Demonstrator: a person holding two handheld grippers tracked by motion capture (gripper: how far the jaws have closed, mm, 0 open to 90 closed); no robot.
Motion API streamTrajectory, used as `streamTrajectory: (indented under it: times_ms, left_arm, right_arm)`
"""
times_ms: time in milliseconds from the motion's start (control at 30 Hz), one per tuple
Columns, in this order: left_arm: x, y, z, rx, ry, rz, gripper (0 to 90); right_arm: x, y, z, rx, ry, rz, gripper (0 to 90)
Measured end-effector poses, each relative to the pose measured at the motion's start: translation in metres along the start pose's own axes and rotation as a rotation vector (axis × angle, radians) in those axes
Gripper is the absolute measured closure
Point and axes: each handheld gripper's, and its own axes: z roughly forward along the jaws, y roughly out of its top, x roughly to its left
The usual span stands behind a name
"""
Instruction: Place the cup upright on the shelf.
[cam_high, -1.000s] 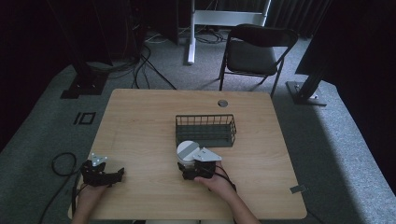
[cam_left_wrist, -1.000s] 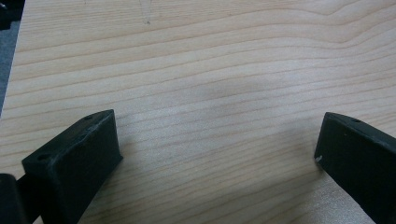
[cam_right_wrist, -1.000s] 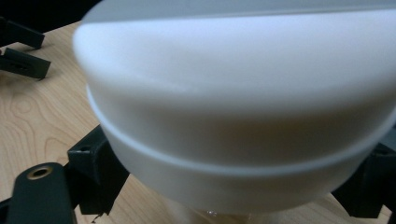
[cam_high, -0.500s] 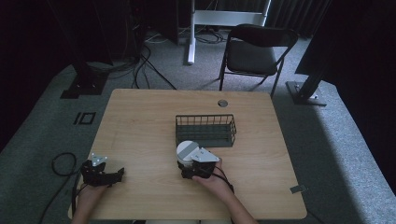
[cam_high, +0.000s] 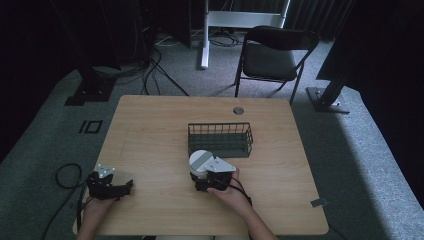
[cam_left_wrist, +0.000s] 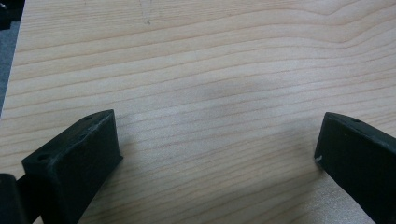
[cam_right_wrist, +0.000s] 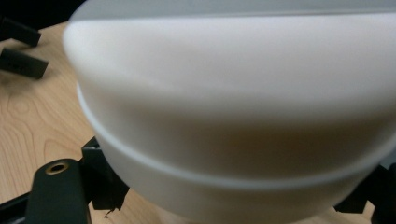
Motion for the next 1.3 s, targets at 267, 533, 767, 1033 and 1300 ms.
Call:
streamTrajectory:
  times_ms: [267,533,767,1033,1300]
  left_arm:
    - [0.000,0.000,0.000,-0.001,0.000,-0.001,0.2]
    - [0.000,0.000,0.000,-0.001,0.000,-0.001,0.1]
    - [0.000,0.000,0.000,-0.001,0.000,-0.001,0.1]
    - [0.000,0.000,0.000,-0.001,0.000,-0.001,0.1]
    - [0.000,0.000,0.000,-0.001,0.000,-0.001,0.1]
  right_arm:
    - [-0.003,0.015,-0.010,-0.026,0.006,-0.007,18.4]
    - [-0.005,0.028,-0.018,-0.039,0.020,-0.004,18.4]
    - [-0.007,0.040,-0.022,-0.059,0.013,-0.015,18.3]
    - [-0.012,0.058,-0.027,-0.099,-0.001,-0.024,18.4]
    - [-0.019,0.074,-0.030,-0.132,-0.027,-0.014,18.4]
